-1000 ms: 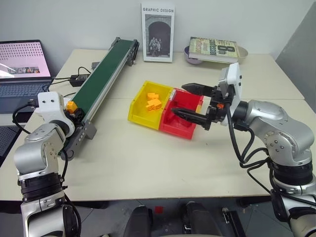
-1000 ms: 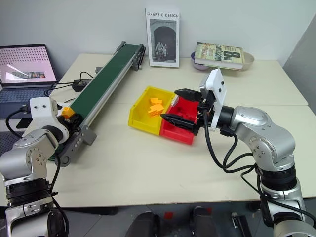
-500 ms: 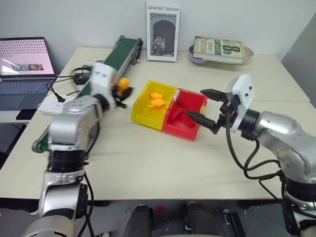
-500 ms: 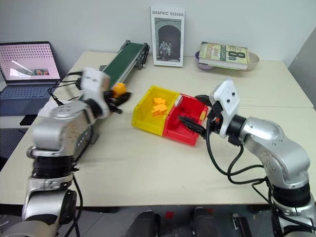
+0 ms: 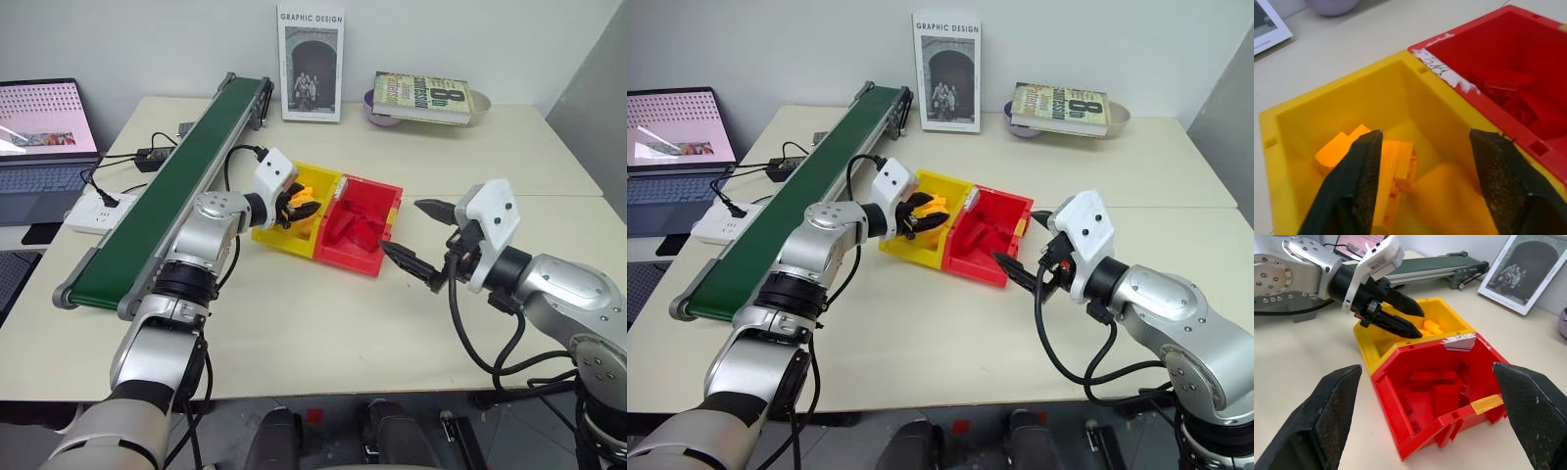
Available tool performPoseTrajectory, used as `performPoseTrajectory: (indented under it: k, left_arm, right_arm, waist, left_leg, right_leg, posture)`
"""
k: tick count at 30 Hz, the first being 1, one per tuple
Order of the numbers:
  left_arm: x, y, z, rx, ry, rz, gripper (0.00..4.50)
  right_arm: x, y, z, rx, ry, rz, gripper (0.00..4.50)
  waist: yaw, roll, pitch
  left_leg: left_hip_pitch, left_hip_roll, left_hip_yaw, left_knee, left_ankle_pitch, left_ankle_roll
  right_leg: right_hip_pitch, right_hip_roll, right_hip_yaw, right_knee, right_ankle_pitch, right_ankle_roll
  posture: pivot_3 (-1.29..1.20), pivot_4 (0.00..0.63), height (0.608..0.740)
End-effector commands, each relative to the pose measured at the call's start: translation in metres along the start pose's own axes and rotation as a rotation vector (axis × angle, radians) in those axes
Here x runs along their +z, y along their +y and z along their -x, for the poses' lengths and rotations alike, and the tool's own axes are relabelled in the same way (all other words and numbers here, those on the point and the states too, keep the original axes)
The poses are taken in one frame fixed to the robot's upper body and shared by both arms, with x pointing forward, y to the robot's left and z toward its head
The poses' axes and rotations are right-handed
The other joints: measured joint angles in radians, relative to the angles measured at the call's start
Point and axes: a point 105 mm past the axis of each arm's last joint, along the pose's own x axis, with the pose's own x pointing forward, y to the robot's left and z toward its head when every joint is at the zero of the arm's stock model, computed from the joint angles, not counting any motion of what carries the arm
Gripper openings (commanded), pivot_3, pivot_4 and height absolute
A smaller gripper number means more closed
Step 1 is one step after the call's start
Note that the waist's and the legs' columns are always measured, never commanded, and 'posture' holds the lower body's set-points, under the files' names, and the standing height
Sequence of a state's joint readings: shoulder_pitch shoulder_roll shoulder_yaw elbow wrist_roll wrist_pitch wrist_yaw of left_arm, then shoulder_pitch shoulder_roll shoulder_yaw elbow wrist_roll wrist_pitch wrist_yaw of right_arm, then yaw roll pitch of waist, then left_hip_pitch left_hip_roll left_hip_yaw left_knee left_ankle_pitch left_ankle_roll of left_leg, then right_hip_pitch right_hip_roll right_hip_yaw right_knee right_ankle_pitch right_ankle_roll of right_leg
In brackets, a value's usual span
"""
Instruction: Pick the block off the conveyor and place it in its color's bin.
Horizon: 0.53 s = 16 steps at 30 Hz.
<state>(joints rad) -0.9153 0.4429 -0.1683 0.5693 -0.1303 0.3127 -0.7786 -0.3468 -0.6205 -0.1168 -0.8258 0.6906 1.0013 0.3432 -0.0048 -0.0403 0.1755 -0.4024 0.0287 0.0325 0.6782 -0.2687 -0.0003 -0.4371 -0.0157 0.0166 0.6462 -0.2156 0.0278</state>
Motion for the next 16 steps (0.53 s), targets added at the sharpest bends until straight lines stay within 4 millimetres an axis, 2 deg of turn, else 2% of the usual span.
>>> performPoseTrajectory:
  k: [1,4,5,7,10,11,16]
  left_arm:
    - [0.022,0.007,0.006,-0.002,-0.068,-0.045,3.81]
    - [0.025,0.009,0.016,-0.025,-0.076,-0.071,4.39]
    - [0.025,0.01,0.021,-0.031,-0.075,-0.073,4.46]
    - [0.023,0.013,0.032,-0.043,-0.056,-0.09,4.46]
    - [0.017,0.019,0.082,-0.094,0.02,-0.126,4.46]
    - [0.017,0.017,0.093,-0.111,0.037,-0.135,4.46]
    - [0.011,0.006,0.123,-0.138,0.088,-0.128,4.46]
  right_arm:
    - [0.013,-0.001,0.004,-0.013,-0.041,0.032,4.5]
    - [0.015,-0.002,0.002,0.009,-0.039,0.041,4.5]
    - [0.016,-0.003,0.001,0.02,-0.04,0.046,4.5]
    - [0.017,-0.005,-0.001,0.043,-0.039,0.055,4.5]
    - [0.02,-0.024,-0.003,0.104,-0.014,0.084,4.5]
    - [0.018,-0.029,-0.003,0.116,-0.004,0.09,4.5]
    - [0.0,-0.044,-0.003,0.163,0.063,0.118,4.5]
  waist:
    - [0.0,0.0,0.0]
    - [-0.001,0.0,0.0]
    - [-0.002,0.0,0.0]
    - [-0.001,0.0,0.0]
    - [-0.018,0.001,0.001]
    - [-0.028,0.001,0.001]
    - [-0.021,0.001,0.001]
  left_leg:
    - [0.0,0.0,0.0,0.0,0.0,0.0]
    - [0.0,0.0,0.0,0.0,0.0,0.0]
    - [0.0,0.0,0.001,0.0,0.0,0.0]
    - [0.0,0.0,0.001,0.0,0.0,0.0]
    - [0.0,0.0,0.001,0.0,0.0,0.0]
    - [0.0,0.0,0.003,0.0,0.0,0.0]
    - [0.0,0.002,-0.001,-0.002,0.0,0.0]
  right_leg:
    - [0.0,-0.001,0.0,0.0,0.0,0.0]
    - [0.0,-0.002,0.0,0.0,0.0,0.0]
    - [0.0,-0.002,0.001,0.0,0.0,0.0]
    - [0.0,-0.002,0.0,0.0,0.0,0.0]
    - [0.0,-0.001,0.0,0.001,0.0,0.0]
    - [-0.001,-0.001,0.002,0.0,0.0,0.0]
    - [-0.001,-0.001,-0.001,0.001,-0.001,-0.002]
  posture:
    - [0.0,0.15,0.74]
    - [0.0,0.15,0.74]
    - [0.0,0.15,0.74]
    - [0.0,0.15,0.74]
    - [0.0,0.15,0.74]
    - [0.0,0.15,0.74]
    - [0.0,0.15,0.74]
